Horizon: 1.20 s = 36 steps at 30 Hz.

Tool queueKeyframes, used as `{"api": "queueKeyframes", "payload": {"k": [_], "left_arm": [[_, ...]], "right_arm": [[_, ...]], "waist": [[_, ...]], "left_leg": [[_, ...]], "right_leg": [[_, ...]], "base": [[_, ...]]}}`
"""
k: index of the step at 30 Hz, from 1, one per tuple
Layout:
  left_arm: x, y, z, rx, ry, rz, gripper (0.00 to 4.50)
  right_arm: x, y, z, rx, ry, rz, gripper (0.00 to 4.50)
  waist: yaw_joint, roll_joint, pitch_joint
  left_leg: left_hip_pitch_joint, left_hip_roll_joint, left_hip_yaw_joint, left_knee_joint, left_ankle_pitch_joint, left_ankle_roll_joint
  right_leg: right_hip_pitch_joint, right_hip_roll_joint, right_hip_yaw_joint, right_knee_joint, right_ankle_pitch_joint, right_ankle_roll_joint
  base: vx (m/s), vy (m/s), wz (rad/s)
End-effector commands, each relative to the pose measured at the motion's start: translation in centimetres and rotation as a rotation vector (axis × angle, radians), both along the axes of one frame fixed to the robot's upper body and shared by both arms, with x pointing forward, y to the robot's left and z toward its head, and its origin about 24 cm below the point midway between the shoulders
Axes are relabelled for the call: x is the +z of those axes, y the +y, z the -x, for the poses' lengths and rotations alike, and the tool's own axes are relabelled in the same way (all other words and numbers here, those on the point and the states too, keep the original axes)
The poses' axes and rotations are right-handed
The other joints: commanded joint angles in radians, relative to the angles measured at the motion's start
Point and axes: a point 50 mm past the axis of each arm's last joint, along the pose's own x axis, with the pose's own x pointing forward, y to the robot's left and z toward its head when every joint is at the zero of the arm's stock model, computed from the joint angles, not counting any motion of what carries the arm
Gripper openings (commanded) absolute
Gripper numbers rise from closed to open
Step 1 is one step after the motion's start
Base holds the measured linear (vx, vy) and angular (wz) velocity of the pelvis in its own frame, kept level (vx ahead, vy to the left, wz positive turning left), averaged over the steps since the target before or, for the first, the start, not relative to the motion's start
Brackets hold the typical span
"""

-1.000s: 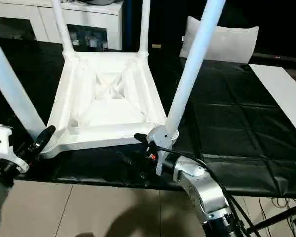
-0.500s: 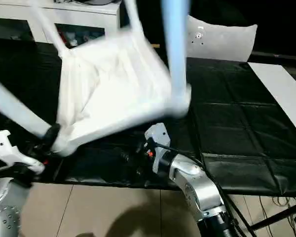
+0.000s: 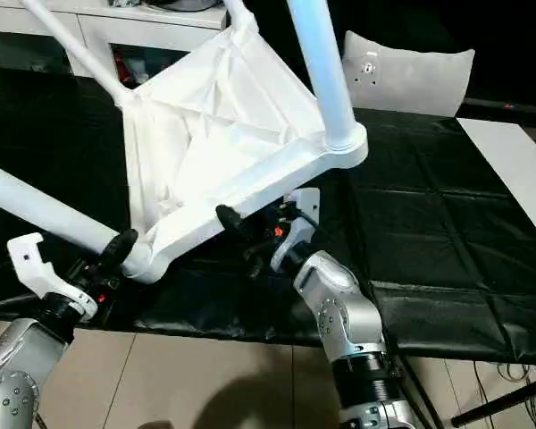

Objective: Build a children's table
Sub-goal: Flip table

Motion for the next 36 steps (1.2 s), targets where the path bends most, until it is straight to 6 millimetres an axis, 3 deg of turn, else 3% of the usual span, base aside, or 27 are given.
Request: {"api": "queueKeyframes", "payload": {"k": [1,4,8,9,13,17,18,22,25,30,36], "left_arm": [[-2.5,-2.5,0.5,-0.126,0.14,0.075,2.09],[-2.2,-2.8,0.4,-0.138,0.132,0.073,2.09],[-2.0,-3.2,0.4,-0.181,0.124,0.059,2.09],[-2.1,-3.6,0.4,-0.22,0.123,0.017,2.09],[-2.3,-4.5,0.5,-0.304,0.117,-0.104,2.09],[-2.2,-4.7,0.3,-0.354,0.103,-0.216,2.09],[-2.2,-4.8,0.3,-0.365,0.101,-0.235,2.08],[-2.4,-4.6,0.6,-0.384,0.107,-0.268,2.08],[-2.5,-4.5,0.6,-0.379,0.108,-0.265,2.08],[-2.6,-4.3,0.6,-0.38,0.109,-0.282,2.08],[-2.8,-4.1,0.7,-0.38,0.117,-0.291,2.08]], "right_arm": [[0.7,0.6,-1.0,-0.021,-0.005,0.005,4.5],[0.6,1.4,-1.5,-0.03,0.046,-0.008,4.5],[0.7,1.9,-2.1,-0.06,0.072,-0.051,4.5],[1.1,2.2,-2.6,-0.076,0.086,-0.124,4.5],[2.3,3.1,-3.9,-0.106,0.139,-0.322,4.5],[3.0,3.7,-4.6,-0.105,0.186,-0.457,4.5],[3.1,3.7,-4.7,-0.108,0.197,-0.474,4.21],[3.4,3.9,-5.0,-0.11,0.225,-0.567,3.88],[3.5,3.5,-5.2,-0.122,0.234,-0.598,3.7],[3.7,3.2,-5.5,-0.119,0.24,-0.649,3.39],[3.9,3.4,-5.4,-0.089,0.228,-0.661,2.91]], "waist": [[-0.006,0.0,-0.043],[-0.004,0.0,-0.042],[-0.004,0.004,-0.044],[-0.001,0.01,-0.045],[-0.005,0.007,-0.048],[-0.006,0.002,-0.053],[-0.005,0.003,-0.055],[-0.003,-0.002,-0.062],[-0.004,-0.003,-0.056],[-0.005,0.001,-0.053],[-0.005,0.001,-0.055]], "left_leg": [[-0.002,0.032,-0.005,-0.09,-0.126,-0.012],[0.001,0.034,-0.004,-0.09,-0.152,-0.021],[0.002,0.034,-0.004,-0.091,-0.143,-0.026],[0.002,0.034,-0.005,-0.09,-0.134,-0.027],[0.004,0.034,-0.004,-0.09,-0.119,-0.024],[0.002,0.029,-0.002,-0.083,-0.071,-0.006],[0.001,0.028,0.0,-0.079,-0.042,0.002],[-0.004,0.025,0.004,-0.069,0.024,0.034],[-0.008,0.027,0.006,-0.071,-0.002,0.042],[-0.005,0.031,0.006,-0.077,-0.064,0.018],[-0.004,0.03,0.005,-0.075,-0.048,0.007]], "right_leg": [[0.037,-0.058,0.048,-0.065,-0.126,-0.137],[0.033,-0.059,0.05,-0.071,-0.164,-0.125],[0.031,-0.058,0.049,-0.066,-0.134,-0.125],[0.032,-0.057,0.049,-0.063,-0.109,-0.124],[0.033,-0.057,0.047,-0.058,-0.068,-0.134],[0.038,-0.057,0.046,-0.05,0.0,-0.15],[0.039,-0.057,0.047,-0.046,0.03,-0.159],[0.039,-0.055,0.047,-0.036,0.112,-0.185],[0.037,-0.056,0.047,-0.038,0.073,-0.197],[0.032,-0.057,0.046,-0.047,-0.03,-0.185],[0.032,-0.055,0.046,-0.044,0.003,-0.181]], "base": [[0.0,0.0,0.0],[0.0,0.0,0.0],[0.0,0.0,0.0],[0.0,0.0,0.0],[0.0,0.0,0.0],[0.0,0.0,0.0],[0.0,0.0,0.0],[0.0,0.0,0.0],[0.0,0.0,0.0],[0.0,0.0,0.0],[0.0,0.0,0.0]]}}
